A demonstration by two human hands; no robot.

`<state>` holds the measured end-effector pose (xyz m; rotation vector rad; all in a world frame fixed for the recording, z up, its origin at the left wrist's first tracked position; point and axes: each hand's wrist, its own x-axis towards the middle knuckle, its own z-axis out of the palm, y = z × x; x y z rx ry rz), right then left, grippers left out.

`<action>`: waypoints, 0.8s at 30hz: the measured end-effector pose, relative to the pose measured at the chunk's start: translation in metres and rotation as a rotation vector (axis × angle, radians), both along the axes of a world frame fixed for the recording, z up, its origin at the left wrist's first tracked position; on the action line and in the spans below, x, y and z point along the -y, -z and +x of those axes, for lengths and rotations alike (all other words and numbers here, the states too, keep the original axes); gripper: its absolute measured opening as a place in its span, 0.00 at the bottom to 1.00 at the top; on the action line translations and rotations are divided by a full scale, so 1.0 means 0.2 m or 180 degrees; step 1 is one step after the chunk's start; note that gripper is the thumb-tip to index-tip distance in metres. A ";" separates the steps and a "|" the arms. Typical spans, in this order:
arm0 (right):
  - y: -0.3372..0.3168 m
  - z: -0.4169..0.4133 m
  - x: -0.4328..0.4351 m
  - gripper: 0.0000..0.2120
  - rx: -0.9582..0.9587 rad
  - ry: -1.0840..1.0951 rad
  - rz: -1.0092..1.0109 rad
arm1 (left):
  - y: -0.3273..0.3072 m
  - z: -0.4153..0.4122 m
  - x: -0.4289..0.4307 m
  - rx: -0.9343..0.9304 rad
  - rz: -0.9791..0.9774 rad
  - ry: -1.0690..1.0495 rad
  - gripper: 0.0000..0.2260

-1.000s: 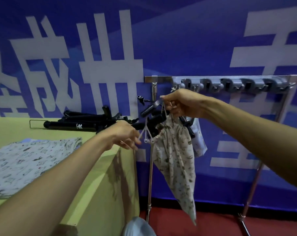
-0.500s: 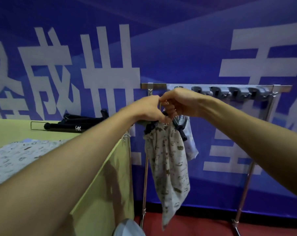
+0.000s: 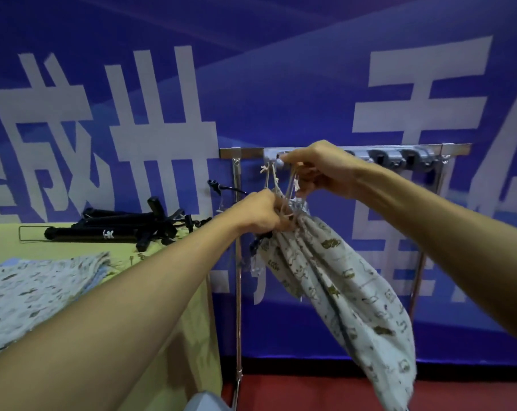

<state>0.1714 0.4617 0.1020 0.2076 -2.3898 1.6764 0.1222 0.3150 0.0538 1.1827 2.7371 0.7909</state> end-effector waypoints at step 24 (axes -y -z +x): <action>-0.02 -0.22 -0.86 0.08 -0.0044 -0.0021 0.0348 | -0.04 -0.29 -0.62 0.1366 0.1146 0.0588 0.10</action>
